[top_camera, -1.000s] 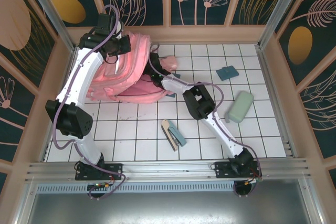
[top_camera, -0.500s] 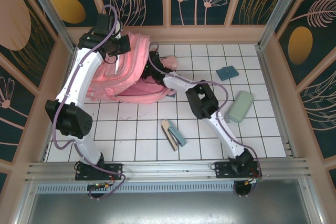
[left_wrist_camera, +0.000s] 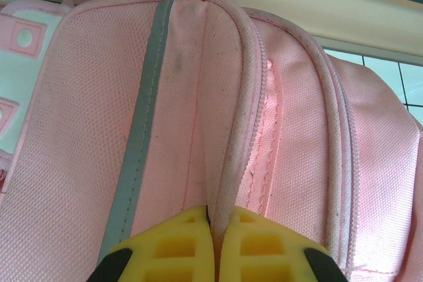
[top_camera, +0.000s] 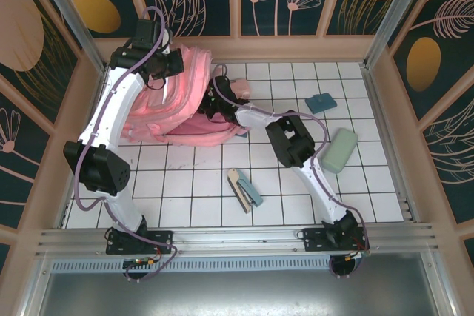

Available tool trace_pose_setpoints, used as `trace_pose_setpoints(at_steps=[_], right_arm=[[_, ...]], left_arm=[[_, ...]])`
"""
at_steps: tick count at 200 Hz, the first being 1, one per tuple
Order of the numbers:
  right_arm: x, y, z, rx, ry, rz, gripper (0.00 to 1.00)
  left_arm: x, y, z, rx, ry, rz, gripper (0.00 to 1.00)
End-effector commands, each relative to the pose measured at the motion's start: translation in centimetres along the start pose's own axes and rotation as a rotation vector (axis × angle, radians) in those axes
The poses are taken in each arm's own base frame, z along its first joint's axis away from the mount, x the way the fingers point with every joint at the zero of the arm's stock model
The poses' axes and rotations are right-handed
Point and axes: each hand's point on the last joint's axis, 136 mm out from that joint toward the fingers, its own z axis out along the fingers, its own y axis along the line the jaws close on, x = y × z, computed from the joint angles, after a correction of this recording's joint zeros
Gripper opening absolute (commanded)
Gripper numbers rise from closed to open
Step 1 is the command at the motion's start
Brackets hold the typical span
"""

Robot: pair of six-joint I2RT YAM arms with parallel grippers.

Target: Pack the student bag

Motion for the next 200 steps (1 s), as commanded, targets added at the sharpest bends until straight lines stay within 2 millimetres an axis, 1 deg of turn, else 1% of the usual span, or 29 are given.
trace_pose_setpoints(at_steps=[1,18,44,65,79,101,117,129,155,165,177,184,195,200], right_arm=[[0.1,2.2,-0.6,-0.060,0.009,-0.010,0.00],[0.2,2.8,0.3,-0.095,0.028,-0.009,0.00],[0.8,3.1,2.7,-0.128,0.073,-0.007,0.00],[1.2,2.5,4.5,-0.136,0.098,0.024,0.00],[1.6,1.9,5.0,-0.128,0.104,0.038,0.00],[1.5,2.8,4.2,-0.124,0.092,-0.014,0.00],[1.2,4.1,3.2,-0.141,0.074,-0.060,0.00],[1.0,5.0,2.6,-0.152,0.070,-0.084,0.03],[0.6,7.0,1.1,-0.162,0.072,-0.126,0.11],[0.6,7.9,0.3,-0.156,0.062,-0.159,0.18],[0.5,8.5,-0.6,-0.135,0.045,-0.188,0.27],[0.5,8.2,-1.1,-0.111,0.037,-0.193,0.30],[0.6,8.1,-1.9,-0.090,0.031,-0.198,0.31],[0.8,7.7,-2.0,-0.078,0.033,-0.195,0.31]], left_arm=[[-4.1,-1.9,-3.2,0.081,-0.172,0.004,0.00],[-3.9,-2.0,-3.1,0.092,-0.166,0.001,0.00],[-3.4,-2.2,-2.7,0.114,-0.149,-0.009,0.00],[-3.0,-2.4,-2.6,0.134,-0.142,-0.018,0.00],[-3.0,-2.5,-2.6,0.137,-0.140,-0.017,0.00],[-3.0,-2.3,-2.9,0.124,-0.148,-0.010,0.00],[-3.1,-2.2,-2.9,0.122,-0.150,-0.009,0.00],[-3.0,-2.2,-2.6,0.121,-0.148,-0.009,0.00],[-3.1,-2.1,-2.3,0.117,-0.146,-0.011,0.00],[-3.1,-2.0,-2.3,0.112,-0.146,-0.010,0.00],[-3.1,-1.9,-2.3,0.109,-0.148,-0.008,0.00],[-3.1,-1.9,-2.3,0.106,-0.149,-0.006,0.00],[-3.1,-1.8,-2.2,0.102,-0.149,-0.003,0.00],[-3.1,-1.8,-2.2,0.102,-0.149,-0.003,0.00]])
